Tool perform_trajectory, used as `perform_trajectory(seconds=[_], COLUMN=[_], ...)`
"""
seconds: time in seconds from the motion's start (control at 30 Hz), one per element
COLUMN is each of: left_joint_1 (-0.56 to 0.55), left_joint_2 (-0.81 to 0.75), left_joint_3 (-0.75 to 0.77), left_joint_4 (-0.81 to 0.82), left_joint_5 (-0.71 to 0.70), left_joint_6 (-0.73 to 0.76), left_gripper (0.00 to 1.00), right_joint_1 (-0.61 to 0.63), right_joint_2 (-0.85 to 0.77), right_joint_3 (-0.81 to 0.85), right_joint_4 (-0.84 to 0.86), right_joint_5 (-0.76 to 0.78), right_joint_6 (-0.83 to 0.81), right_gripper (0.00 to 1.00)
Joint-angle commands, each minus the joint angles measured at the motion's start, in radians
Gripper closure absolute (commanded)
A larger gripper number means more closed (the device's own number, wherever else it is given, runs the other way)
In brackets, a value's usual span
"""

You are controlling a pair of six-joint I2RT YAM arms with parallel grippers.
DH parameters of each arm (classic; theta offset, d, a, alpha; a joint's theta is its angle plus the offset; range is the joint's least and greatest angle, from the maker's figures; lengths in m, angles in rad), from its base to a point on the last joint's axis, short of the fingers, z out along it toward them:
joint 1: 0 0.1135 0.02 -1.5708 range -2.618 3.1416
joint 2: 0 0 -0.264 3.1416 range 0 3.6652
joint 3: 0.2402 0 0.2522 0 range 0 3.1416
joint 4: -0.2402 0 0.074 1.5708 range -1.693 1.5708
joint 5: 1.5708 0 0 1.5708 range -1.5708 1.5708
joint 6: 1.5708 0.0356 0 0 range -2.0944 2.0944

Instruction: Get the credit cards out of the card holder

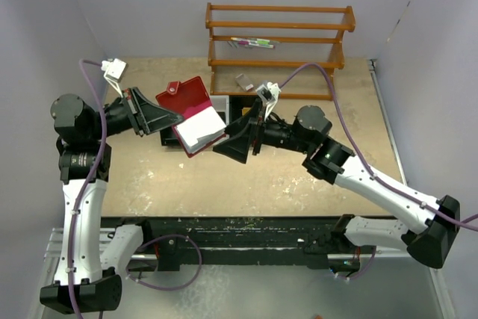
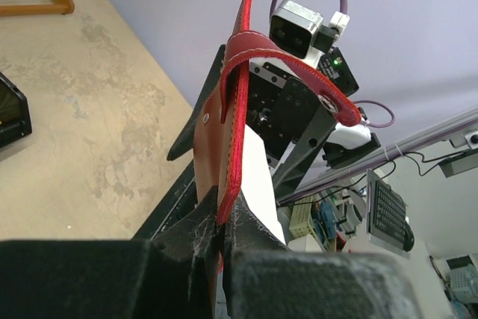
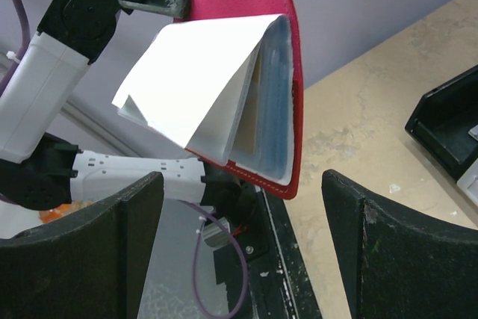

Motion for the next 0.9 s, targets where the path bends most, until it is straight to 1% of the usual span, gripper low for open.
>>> perform_trajectory(seconds=[0.0, 0.27, 0.3, 0.4, 0.5, 0.6, 0.67, 0.87], left_joint_1=[0.002, 0.002, 0.002, 0.002, 0.002, 0.001, 0.002, 0.002], left_joint_2=[-0.021, -0.026, -0.026, -0.027, -0.023, -0.020, -0.021, -0.024], left_joint_3=[0.058, 0.074, 0.075, 0.079, 0.079, 0.078, 0.073, 0.081], left_joint_4=[0.062, 0.058, 0.058, 0.058, 0.051, 0.046, 0.044, 0.009], left_joint_5=[0.012, 0.017, 0.017, 0.017, 0.014, 0.013, 0.013, 0.020], left_joint_6=[-0.052, -0.062, -0.064, -0.064, -0.055, -0.043, -0.042, -0.015], left_gripper=[0.98, 0.98, 0.98, 0.98, 0.98, 0.98, 0.98, 0.98], right_joint_1=[-0.009, -0.025, -0.025, -0.027, -0.027, -0.026, -0.026, -0.027], right_joint_2=[0.016, 0.034, 0.032, 0.037, 0.056, 0.078, 0.085, 0.132], right_joint_3=[-0.003, -0.007, -0.037, -0.057, -0.051, -0.033, -0.035, -0.026], right_joint_4=[0.125, 0.193, 0.200, 0.252, 0.307, 0.336, 0.369, 0.536], right_joint_5=[0.033, 0.099, 0.111, 0.129, 0.092, 0.054, 0.055, 0.001], right_joint_6=[0.049, 0.097, 0.104, 0.133, 0.174, 0.193, 0.211, 0.301], right_gripper=[0.12, 0.12, 0.12, 0.12, 0.12, 0.09, 0.08, 0.08])
